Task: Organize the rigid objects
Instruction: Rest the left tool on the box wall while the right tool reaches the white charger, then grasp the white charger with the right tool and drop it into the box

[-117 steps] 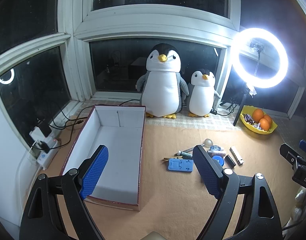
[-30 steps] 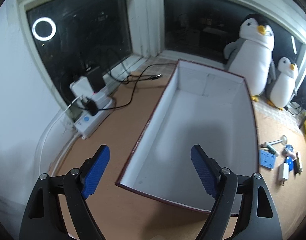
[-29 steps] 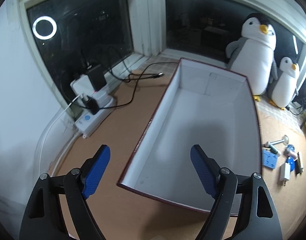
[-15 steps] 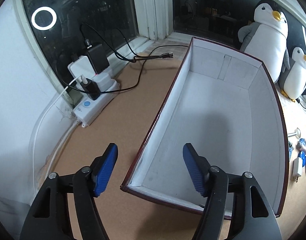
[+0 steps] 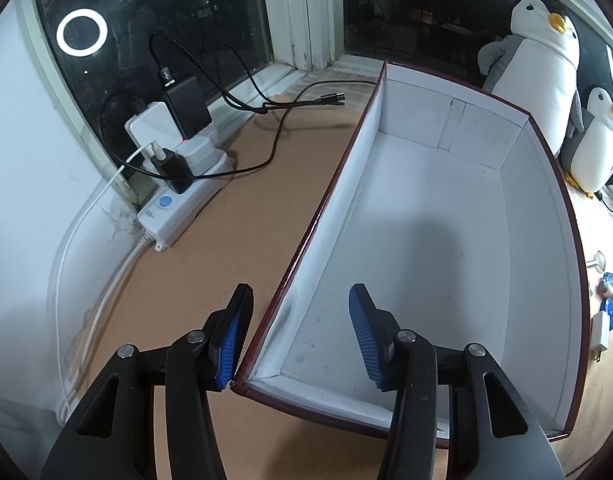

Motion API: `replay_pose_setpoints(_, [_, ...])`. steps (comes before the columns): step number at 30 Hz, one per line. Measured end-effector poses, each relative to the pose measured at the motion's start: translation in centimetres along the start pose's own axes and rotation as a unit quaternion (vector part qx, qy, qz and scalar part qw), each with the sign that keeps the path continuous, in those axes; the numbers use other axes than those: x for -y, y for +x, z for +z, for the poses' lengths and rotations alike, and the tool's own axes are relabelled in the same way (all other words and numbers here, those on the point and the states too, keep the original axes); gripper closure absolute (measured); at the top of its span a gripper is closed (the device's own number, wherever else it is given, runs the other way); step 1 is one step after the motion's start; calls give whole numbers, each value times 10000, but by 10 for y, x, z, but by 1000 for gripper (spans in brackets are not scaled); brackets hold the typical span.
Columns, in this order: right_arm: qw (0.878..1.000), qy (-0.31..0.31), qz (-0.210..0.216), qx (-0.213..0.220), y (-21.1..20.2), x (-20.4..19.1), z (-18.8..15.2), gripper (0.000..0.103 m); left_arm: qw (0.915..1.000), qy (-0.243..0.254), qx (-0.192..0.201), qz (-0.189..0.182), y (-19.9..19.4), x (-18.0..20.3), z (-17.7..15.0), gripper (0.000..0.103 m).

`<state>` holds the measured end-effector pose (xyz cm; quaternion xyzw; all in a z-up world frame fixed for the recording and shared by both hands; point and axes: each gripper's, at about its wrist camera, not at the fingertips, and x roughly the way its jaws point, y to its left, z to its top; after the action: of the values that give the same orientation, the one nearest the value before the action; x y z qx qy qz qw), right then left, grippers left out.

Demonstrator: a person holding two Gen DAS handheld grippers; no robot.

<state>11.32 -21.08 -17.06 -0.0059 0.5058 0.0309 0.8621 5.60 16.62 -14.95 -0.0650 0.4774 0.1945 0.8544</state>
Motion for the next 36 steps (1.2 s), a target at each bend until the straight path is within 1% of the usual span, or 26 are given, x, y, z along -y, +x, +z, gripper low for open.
replay_pose_setpoints(7, [9990, 77, -45, -449, 36, -4, 7, 22, 10000, -7, -52, -10, 5, 0, -1, 56])
replay_pose_setpoints(10, [9983, 52, -110, -567, 46, -5, 7, 30, 10000, -35, -52, -11, 6, -1, -1, 60])
replay_pose_setpoints(11, [9981, 41, -124, -601, 48, -6, 6, 35, 10000, -46, -49, -10, 6, -2, -1, 62])
replay_pose_setpoints(13, [9978, 9, -144, -640, 52, -6, 6, 39, 10000, -63, -62, -13, 7, -3, 0, 65])
replay_pose_setpoints(16, [9973, -98, -191, -707, 56, -9, 8, 50, 9999, -82, -73, -6, 8, -6, 0, 69])
replay_pose_setpoints(17, [9971, -124, -196, -729, 56, -10, 7, 57, 9999, -78, -76, -1, 8, -6, 0, 70])
replay_pose_setpoints(19, [9971, -170, -212, -708, 56, -12, 7, 61, 9999, -70, -87, 12, 9, -7, 1, 73])
replay_pose_setpoints(21, [9971, -209, -178, -715, 55, -14, 8, 71, 9999, -93, -102, 18, 10, -7, 1, 78])
replay_pose_setpoints(25, [9966, -325, -259, -704, 55, -17, 9, 71, 9996, -217, -154, -29, 11, -13, 2, 84])
replay_pose_setpoints(31, [9971, -333, -246, -632, 49, -17, 9, 71, 9996, -212, -164, -63, 11, -13, 1, 85])
replay_pose_setpoints(36, [9980, -389, -177, -465, 28, -20, 7, 71, 9996, -213, -166, -83, 11, -14, 2, 85])
